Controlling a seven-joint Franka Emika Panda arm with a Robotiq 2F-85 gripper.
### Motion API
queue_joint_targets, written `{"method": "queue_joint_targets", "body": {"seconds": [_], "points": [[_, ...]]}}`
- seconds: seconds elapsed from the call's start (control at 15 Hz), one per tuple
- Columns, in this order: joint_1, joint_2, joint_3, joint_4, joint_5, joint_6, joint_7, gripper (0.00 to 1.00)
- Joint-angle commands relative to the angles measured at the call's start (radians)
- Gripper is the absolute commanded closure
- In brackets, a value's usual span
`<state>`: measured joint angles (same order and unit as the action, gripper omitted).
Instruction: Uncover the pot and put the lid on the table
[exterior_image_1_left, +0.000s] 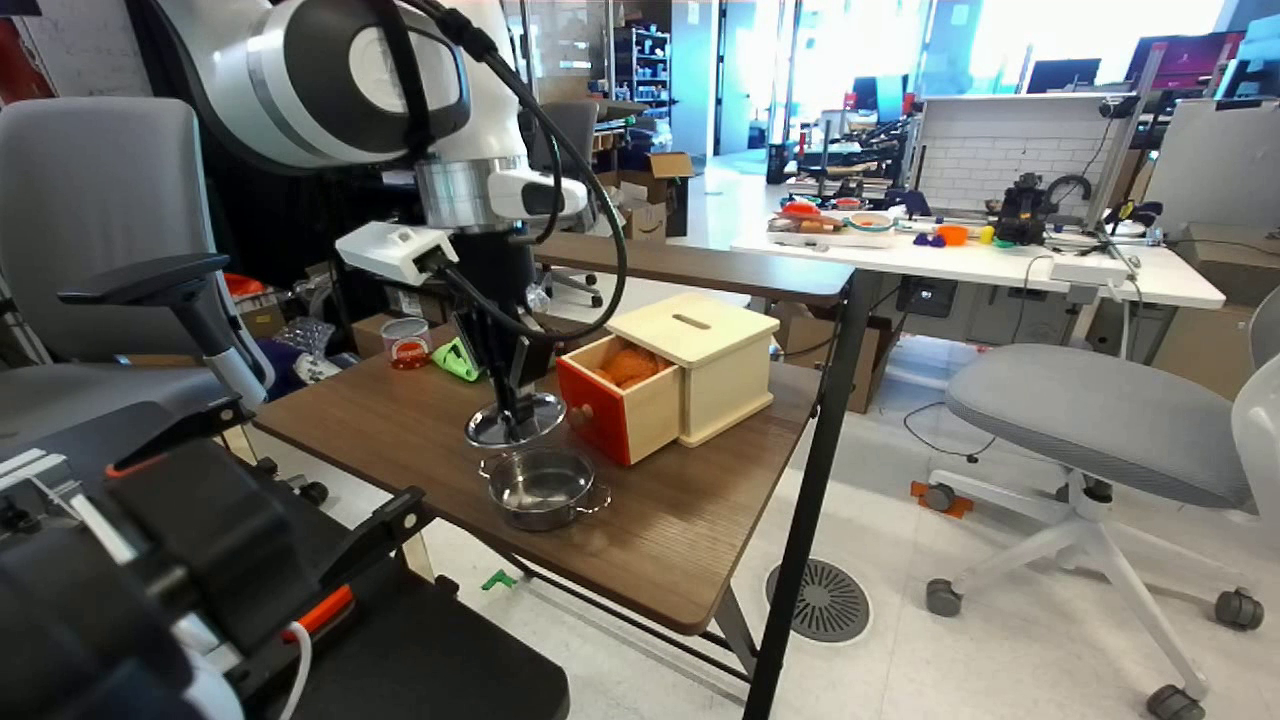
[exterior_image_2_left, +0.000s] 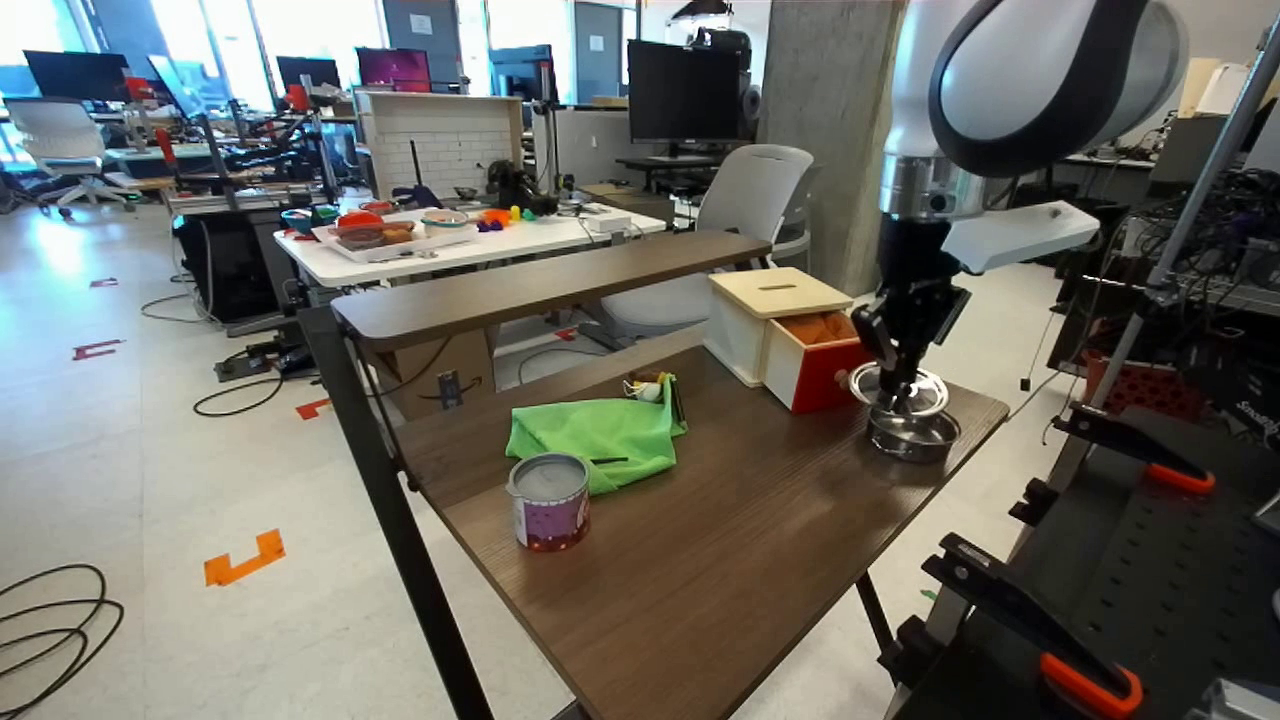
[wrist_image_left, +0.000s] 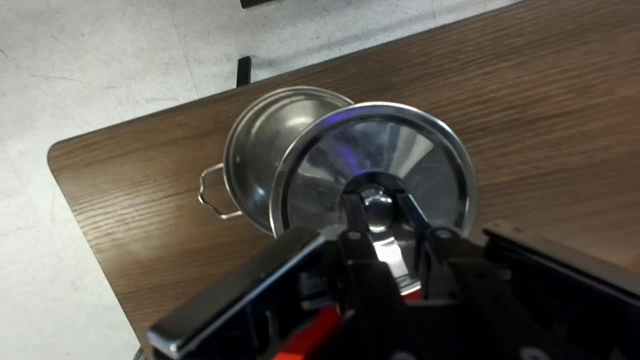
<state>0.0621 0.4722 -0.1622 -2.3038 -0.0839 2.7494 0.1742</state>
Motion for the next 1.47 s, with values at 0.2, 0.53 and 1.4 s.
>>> {"method": "queue_joint_targets", "body": {"seconds": [0.2,0.53,1.4], "points": [[0.033,0.025,0.073,0.046,0.069,0.036,0.116,0.95],[0.089,0.110,0.081,0.104,0.106,0.024,0.225,0.95],[0.158,0.270,0.079,0.255,0.197,-0.007,0.364,0.41]]}}
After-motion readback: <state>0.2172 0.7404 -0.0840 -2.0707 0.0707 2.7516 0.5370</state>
